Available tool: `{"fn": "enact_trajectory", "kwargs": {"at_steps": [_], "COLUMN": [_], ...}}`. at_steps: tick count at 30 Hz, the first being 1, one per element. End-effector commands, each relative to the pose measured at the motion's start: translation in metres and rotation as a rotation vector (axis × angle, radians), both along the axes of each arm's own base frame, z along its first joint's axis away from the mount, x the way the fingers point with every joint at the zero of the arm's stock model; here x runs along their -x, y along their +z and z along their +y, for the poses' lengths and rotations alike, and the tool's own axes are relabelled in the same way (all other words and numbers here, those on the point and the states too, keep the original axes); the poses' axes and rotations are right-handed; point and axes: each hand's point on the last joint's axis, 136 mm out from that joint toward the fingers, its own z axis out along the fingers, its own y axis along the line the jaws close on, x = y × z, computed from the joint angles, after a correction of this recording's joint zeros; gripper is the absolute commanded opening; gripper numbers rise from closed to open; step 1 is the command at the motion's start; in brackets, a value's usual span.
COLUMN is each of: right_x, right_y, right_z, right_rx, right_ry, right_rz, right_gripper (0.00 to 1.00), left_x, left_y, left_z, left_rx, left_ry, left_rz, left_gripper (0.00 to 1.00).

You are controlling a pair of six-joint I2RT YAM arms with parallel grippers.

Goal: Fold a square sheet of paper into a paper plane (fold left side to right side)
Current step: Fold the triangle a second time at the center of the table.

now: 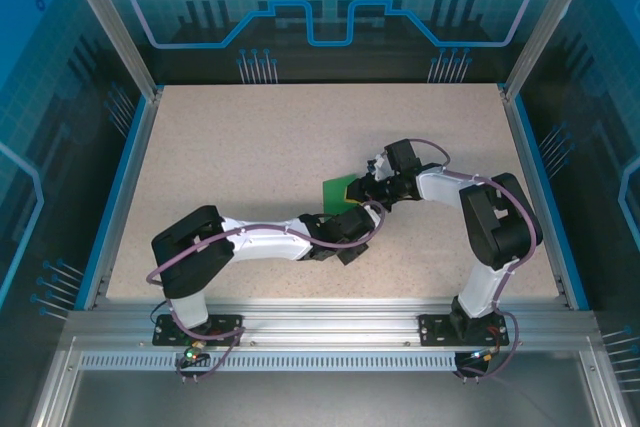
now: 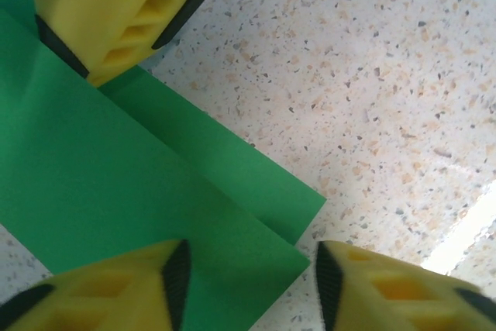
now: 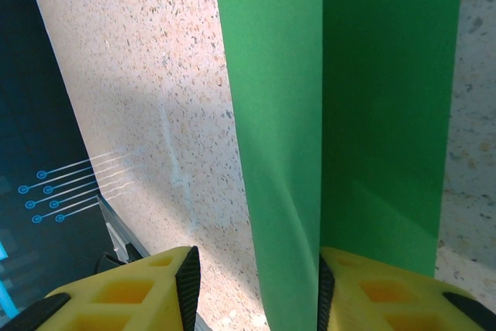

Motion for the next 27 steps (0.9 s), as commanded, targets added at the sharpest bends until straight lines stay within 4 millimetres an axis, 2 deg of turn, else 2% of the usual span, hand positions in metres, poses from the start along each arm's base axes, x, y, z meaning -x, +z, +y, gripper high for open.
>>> {"fn": "enact_trajectory", "kwargs": {"at_steps": [1, 7, 13, 20, 26, 27], "right_x": [0.000, 0.000, 0.000, -0.002, -0.017, -0.019], "right_y": [-0.005, -0.006, -0.005, -0.002, 0.018, 0.021], "right_z": [-0.002, -0.004, -0.005, -0.004, -0.005, -0.007], "right_rx": [0.009, 0.024, 0.026, 0.028, 0.009, 0.013], "right_ry": [0.002, 0.005, 0.006, 0.011, -0.010, -0.016], "right_rz": [0.022, 0.021, 0.019, -0.001, -0.098, -0.117], "right_gripper": [0.44, 0.44, 0.44, 0.44, 0.47, 0.50], "left_x": [-0.002, 0.000, -0.001, -0.001, 0.001, 0.001], "left_y": [0.013, 0.016, 0.017, 0.023, 0.029, 0.031], "left_z": [-0.003, -0.002, 0.001, 0.003, 0.005, 0.005], "left_rx": [0.007, 0.033, 0.058, 0.138, 0.278, 0.307], "left_ry": [-0.001, -0.001, 0.014, 0.026, 0.032, 0.033], "left_rz": [-0.031, -0.029, -0.013, 0.032, 0.133, 0.149], "left_gripper": [0.41, 0.31, 0.16, 0.07, 0.02, 0.02]}}
